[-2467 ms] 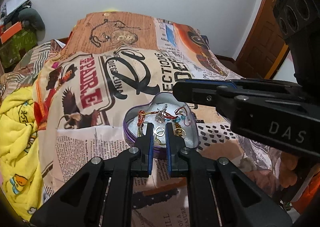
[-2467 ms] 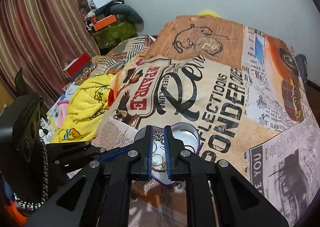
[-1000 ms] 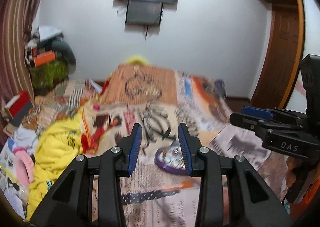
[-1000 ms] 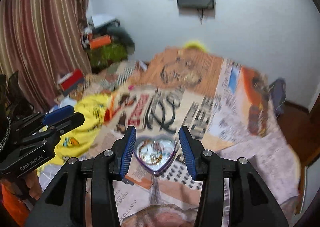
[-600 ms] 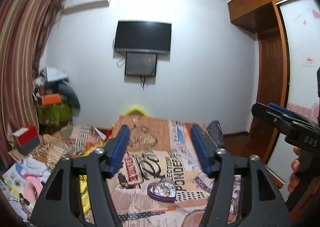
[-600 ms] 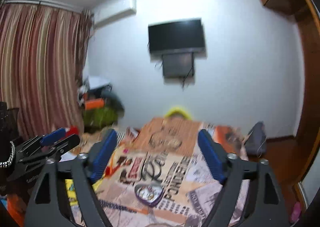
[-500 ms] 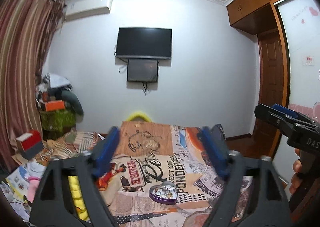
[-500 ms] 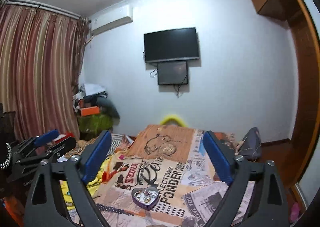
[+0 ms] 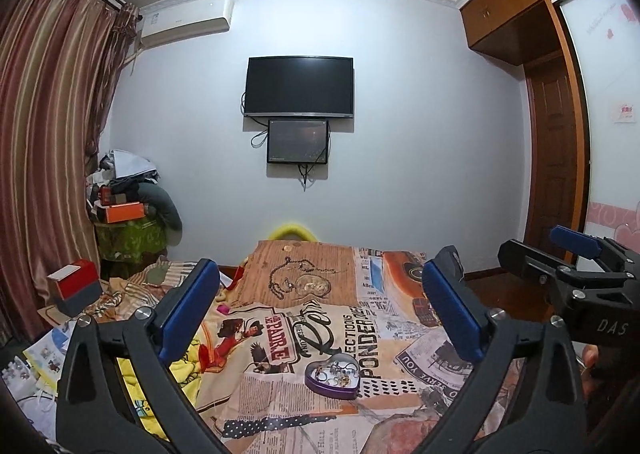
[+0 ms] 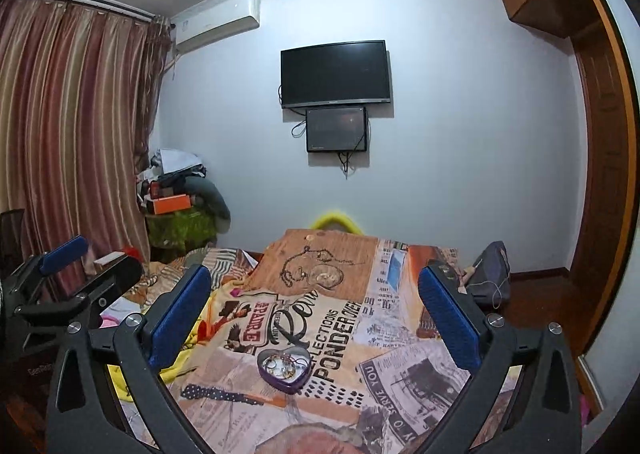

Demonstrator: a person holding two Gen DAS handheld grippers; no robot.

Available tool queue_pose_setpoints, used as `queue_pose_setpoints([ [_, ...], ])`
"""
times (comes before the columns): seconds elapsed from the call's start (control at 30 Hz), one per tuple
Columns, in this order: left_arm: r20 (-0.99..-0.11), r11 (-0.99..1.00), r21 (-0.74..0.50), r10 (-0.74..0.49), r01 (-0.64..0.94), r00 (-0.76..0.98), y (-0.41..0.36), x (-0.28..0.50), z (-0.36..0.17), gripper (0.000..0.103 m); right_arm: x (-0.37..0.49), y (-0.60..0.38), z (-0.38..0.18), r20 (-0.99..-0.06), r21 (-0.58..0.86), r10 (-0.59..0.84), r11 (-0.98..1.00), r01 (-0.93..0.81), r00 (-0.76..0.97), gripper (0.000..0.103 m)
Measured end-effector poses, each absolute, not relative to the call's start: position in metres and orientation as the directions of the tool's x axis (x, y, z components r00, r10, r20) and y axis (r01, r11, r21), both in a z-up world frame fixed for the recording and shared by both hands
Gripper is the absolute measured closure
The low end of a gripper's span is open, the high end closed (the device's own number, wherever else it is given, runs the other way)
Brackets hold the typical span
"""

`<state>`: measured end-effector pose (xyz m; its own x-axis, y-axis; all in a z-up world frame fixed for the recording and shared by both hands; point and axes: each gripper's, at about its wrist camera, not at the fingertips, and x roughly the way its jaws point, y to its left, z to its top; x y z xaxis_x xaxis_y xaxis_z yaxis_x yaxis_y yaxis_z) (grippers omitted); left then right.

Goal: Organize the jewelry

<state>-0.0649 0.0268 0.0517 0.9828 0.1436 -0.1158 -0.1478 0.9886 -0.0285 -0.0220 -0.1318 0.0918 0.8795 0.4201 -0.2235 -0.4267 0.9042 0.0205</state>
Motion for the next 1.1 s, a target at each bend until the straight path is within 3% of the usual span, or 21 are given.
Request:
queue_pose_setpoints([
  [1.1,-0.156,0.987,-0.061,0.136,-0.147,0.978,0.0327,-0.0559,0.0437,0.001,-0.021,-0.1368,0.0909,-0.264,0.045,0.42,0.905,-0.424,0.868,0.0],
])
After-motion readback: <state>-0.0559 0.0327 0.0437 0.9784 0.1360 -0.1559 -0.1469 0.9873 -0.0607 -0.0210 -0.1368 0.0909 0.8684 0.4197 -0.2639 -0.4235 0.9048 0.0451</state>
